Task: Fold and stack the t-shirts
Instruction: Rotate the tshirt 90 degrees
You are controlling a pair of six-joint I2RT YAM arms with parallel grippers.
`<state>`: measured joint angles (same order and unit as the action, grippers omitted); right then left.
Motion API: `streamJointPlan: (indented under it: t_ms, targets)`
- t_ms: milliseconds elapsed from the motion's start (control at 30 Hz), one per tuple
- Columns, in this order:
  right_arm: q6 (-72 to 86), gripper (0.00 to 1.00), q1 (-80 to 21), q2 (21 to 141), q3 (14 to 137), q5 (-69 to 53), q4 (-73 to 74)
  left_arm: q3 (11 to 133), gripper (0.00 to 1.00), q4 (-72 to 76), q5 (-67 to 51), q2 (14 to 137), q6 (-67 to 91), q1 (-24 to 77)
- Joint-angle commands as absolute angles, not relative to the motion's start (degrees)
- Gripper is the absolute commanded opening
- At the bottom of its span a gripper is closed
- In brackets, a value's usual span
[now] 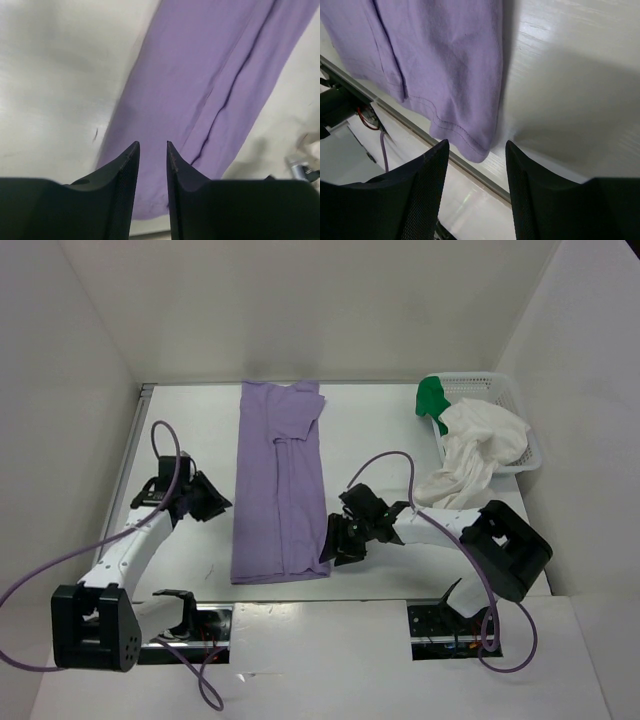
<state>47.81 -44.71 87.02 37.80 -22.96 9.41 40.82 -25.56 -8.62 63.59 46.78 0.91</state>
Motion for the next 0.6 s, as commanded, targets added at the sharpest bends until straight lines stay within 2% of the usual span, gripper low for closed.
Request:
streamJointPlan:
  t_ms: [0,133,167,300,367,400,467,567]
  targets:
    - [49.04,0.55,-45.26,87.8,36.91,-23.12,5.45,37.88,0.35,-30.14,-11.77,64.69,49.22,3.59]
    - [49.04,0.48,-45.26,87.8,37.44,-21.89,5.98,37.09,0.36,-33.3,-13.63,63.55,52.28,5.26]
    - [49.04,0.39,-45.26,87.8,37.44,-20.84,5.98,37.09,0.38,-33.31,-12.93,63.54,52.29,7.27]
    - [49.04,0.15,-43.25,89.38,37.44,-19.25,5.98,35.16,0.49,-29.98,-13.26,62.49,53.61,8.0]
    - [49.04,0.11,-42.63,89.38,37.44,-18.72,7.11,33.67,0.49,-28.92,-14.05,62.49,54.14,8.0]
    - [49.04,0.04,-42.63,89.38,37.44,-17.85,7.82,33.66,0.49,-28.92,-14.06,61.97,53.44,8.0]
    - [48.43,0.0,-42.1,87.2,37.44,-16.44,9.74,33.66,0.5,-28.92,-14.06,61.35,53.44,8.53]
    - [48.43,0.0,-41.57,81.58,34.55,-15.21,13.96,34.62,0.54,-27.61,-14.06,61.87,52.57,8.53]
